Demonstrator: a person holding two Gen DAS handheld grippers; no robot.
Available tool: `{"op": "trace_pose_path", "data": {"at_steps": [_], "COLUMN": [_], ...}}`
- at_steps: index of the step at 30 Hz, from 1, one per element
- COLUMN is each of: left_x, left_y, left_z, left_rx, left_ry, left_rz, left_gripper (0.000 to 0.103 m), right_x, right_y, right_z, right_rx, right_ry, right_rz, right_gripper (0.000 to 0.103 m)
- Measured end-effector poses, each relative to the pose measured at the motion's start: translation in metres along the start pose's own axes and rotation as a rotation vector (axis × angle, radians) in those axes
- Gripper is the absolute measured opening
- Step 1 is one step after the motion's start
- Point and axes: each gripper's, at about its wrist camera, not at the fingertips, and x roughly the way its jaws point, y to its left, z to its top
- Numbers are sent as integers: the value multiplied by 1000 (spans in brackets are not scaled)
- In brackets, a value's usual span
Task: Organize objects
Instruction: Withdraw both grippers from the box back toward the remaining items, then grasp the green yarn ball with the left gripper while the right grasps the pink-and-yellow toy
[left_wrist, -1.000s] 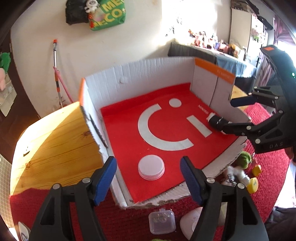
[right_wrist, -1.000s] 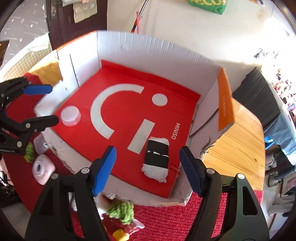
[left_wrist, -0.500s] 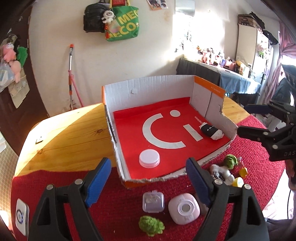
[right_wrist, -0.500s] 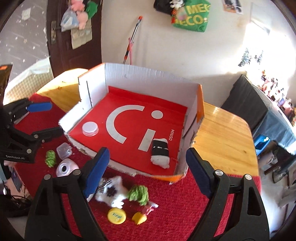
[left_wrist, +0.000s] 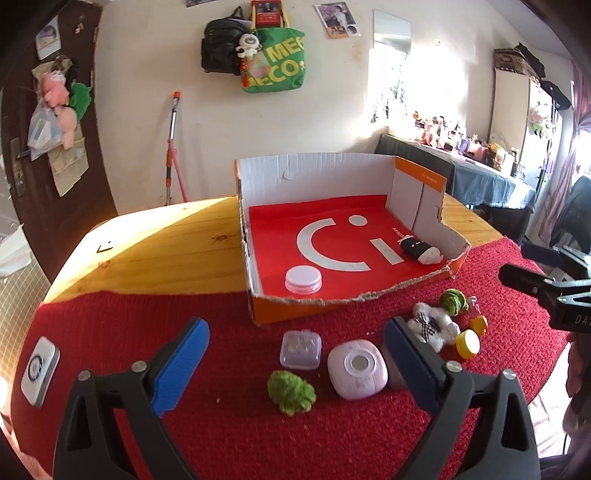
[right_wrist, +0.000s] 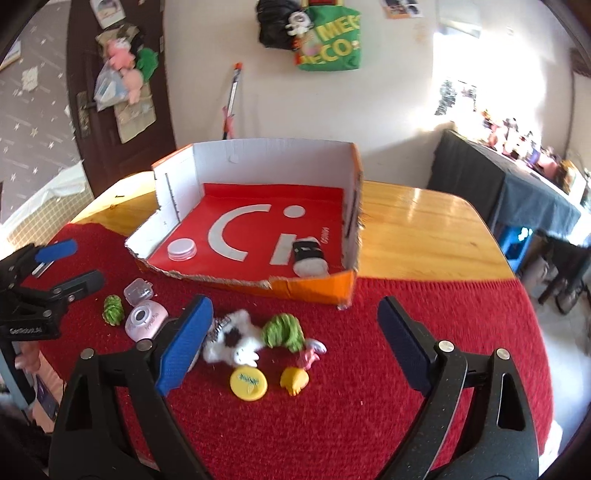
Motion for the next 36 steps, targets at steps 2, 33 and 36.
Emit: {"op": "trace_pose_path", "data": {"at_steps": [2,33,36], "left_x": [-2,48,49], "left_y": [-1,28,30], "left_z": [-6,-54,-54], "left_rx": [-7,-126,-100], "left_ry": [-3,201,200], "left_rz": [6,66,91], "left_gripper": [98,98,98], "right_x": [2,57,56], "right_y": [-1,-25,-27], "right_z": [-7,-59,-60], "right_rx": [27,125,119], "right_ry": [-4,166,162], "right_rz": [-5,-148,-152], "right_gripper": [92,92,92]}}
